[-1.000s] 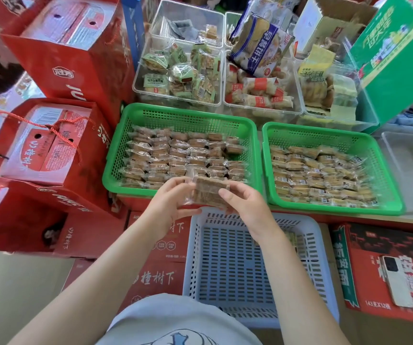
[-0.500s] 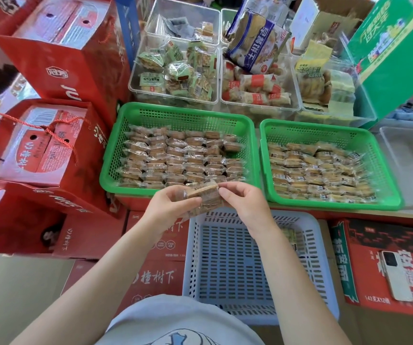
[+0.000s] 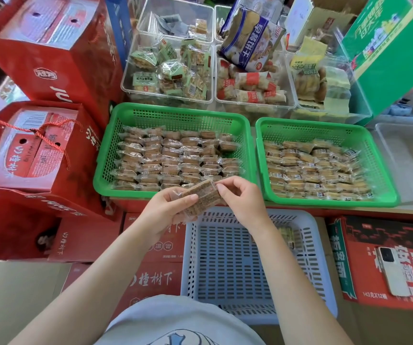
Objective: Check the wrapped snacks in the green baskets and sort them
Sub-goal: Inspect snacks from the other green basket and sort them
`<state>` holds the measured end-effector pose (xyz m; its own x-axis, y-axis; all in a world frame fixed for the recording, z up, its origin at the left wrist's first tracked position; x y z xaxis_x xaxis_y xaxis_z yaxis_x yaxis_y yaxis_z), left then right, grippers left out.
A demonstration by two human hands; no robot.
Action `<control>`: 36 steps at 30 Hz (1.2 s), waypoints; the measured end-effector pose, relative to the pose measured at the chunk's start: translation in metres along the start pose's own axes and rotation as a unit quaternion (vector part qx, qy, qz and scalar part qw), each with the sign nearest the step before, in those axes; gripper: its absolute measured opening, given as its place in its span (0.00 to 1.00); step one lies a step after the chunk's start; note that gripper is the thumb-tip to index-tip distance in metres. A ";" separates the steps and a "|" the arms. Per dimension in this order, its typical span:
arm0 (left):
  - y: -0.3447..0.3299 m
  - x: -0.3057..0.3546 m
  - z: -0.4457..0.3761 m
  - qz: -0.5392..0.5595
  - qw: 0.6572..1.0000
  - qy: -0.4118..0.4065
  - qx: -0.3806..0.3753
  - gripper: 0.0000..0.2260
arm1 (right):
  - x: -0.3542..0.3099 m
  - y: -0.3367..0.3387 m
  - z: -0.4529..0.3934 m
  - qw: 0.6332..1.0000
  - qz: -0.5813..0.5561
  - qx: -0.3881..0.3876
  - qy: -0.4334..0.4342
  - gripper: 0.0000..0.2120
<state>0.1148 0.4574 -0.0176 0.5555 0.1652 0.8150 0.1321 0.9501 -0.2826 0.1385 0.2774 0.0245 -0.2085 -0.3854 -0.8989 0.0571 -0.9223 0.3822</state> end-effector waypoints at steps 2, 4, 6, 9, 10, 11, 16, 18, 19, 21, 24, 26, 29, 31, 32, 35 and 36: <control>0.003 0.003 -0.002 -0.031 0.999 -0.009 0.005 0.20 | -0.002 0.000 -0.002 0.999 0.042 -0.007 0.016 0.04; 0.005 0.006 -0.003 -0.066 0.998 -0.012 0.008 0.20 | -0.004 -0.001 -0.004 0.996 0.083 -0.008 0.035 0.05; 0.005 0.009 -0.003 -0.099 0.995 -0.014 0.012 0.17 | -0.007 -0.001 -0.004 0.992 0.116 0.002 0.056 0.05; 0.006 0.006 -0.007 -0.136 0.991 -0.003 -0.007 0.14 | -0.008 -0.001 -0.005 0.994 0.104 0.008 0.042 0.06; 0.005 0.004 -0.009 -0.153 0.988 0.004 -0.023 0.15 | -0.006 -0.002 -0.005 0.996 0.086 0.006 0.021 0.07; 0.004 0.002 -0.012 -0.179 0.983 0.012 -0.038 0.16 | -0.004 -0.003 -0.006 0.998 0.060 0.002 -0.005 0.08; -0.001 -0.004 -0.018 -0.254 0.963 0.039 -0.080 0.16 | 0.000 -0.015 -0.007 0.997 -0.021 -0.027 -0.072 0.10; -0.003 -0.006 -0.019 -0.209 0.973 0.046 -0.089 0.16 | -0.008 -0.013 -0.011 0.999 -0.002 -0.035 -0.035 0.10; -0.003 -0.005 -0.019 -0.191 0.976 0.048 -0.091 0.16 | -0.011 -0.012 -0.013 0.999 0.013 -0.043 -0.009 0.11; -0.005 -0.004 -0.020 -0.165 0.980 0.053 -0.100 0.16 | -0.011 -0.013 -0.017 0.998 0.028 -0.058 0.015 0.09; -0.008 -0.005 -0.024 -0.144 0.980 0.064 -0.119 0.17 | -0.005 -0.011 -0.024 0.998 0.030 -0.044 0.021 0.07; -0.007 -0.006 -0.027 -0.138 0.980 0.071 -0.125 0.18 | -0.005 -0.010 -0.028 0.997 0.062 -0.030 0.029 0.08; -0.007 -0.004 -0.036 -0.139 0.980 0.079 -0.119 0.18 | -0.005 -0.010 -0.036 0.993 0.110 -0.016 0.045 0.10; -0.004 -0.003 -0.045 -0.140 0.981 0.083 -0.105 0.17 | -0.007 -0.009 -0.042 0.992 0.115 -0.013 0.055 0.10; -0.004 -0.003 -0.050 -0.130 0.983 0.086 -0.100 0.17 | -0.007 -0.009 -0.046 0.992 0.113 -0.012 0.054 0.10; -0.002 0.000 -0.066 -0.071 0.990 0.089 -0.086 0.22 | -0.005 -0.003 -0.058 0.997 0.075 0.000 0.033 0.10; 0.000 0.002 -0.071 -0.055 0.992 0.084 -0.074 0.25 | -0.004 0.001 -0.062 0.998 0.055 0.010 0.024 0.10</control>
<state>0.1744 0.4388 -0.0521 0.6582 0.0040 0.7528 0.3121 0.9085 -0.2777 0.2003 0.2765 0.0155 -0.1550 -0.4861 -0.8601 0.0577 -0.8736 0.4833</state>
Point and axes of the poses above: each hand's wrist, its own z-axis away from the middle knuckle, its own y-axis out of the back of the hand, x = y × z, the point moved 9 cm from there along -z, towards the middle knuckle
